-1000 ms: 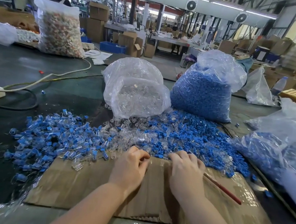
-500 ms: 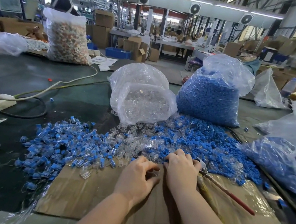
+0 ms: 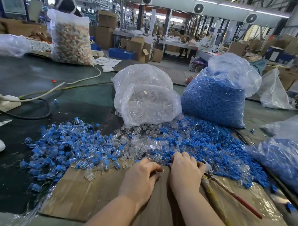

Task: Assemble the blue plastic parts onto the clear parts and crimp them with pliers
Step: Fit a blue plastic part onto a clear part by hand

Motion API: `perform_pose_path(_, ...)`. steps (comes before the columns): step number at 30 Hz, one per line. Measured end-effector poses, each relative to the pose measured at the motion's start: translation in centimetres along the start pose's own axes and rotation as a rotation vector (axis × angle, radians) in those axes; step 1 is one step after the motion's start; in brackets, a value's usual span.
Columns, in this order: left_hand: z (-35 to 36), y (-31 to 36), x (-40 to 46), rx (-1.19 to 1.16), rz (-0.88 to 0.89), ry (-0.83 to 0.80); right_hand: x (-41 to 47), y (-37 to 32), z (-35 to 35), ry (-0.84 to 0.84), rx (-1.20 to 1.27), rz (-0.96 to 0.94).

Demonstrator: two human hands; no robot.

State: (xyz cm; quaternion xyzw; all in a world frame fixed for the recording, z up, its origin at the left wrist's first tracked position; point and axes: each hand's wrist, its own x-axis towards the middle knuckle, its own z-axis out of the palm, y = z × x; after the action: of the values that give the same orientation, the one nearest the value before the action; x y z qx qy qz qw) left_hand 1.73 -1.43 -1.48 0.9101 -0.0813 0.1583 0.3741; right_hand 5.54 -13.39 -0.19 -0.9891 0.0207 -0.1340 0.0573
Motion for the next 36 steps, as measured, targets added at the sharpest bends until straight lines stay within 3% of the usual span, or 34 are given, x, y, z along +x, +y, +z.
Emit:
perform_pose_path(9,-0.1,-0.1,-0.2,-0.082,-0.094,0.050,0.2,-0.1,-0.3,-0.028,0.025,0.014)
perform_pose_path(20,-0.3,0.1,-0.2,-0.076,-0.084,0.025,0.3,0.3,-0.4,-0.029,0.012,0.017)
perform_pose_path(25,-0.4,-0.1,-0.2,-0.068,-0.054,-0.005,-0.2,0.3,-0.2,0.073,0.038,0.005)
perform_pose_path(31,-0.4,-0.1,0.0,-0.092,-0.081,-0.017,-2.1,0.6,-0.9,0.168,0.223,-0.076)
perform_pose_path(36,-0.5,0.0,0.0,-0.081,-0.081,-0.016,-3.6,0.9,-1.1,0.135,0.455,-0.088)
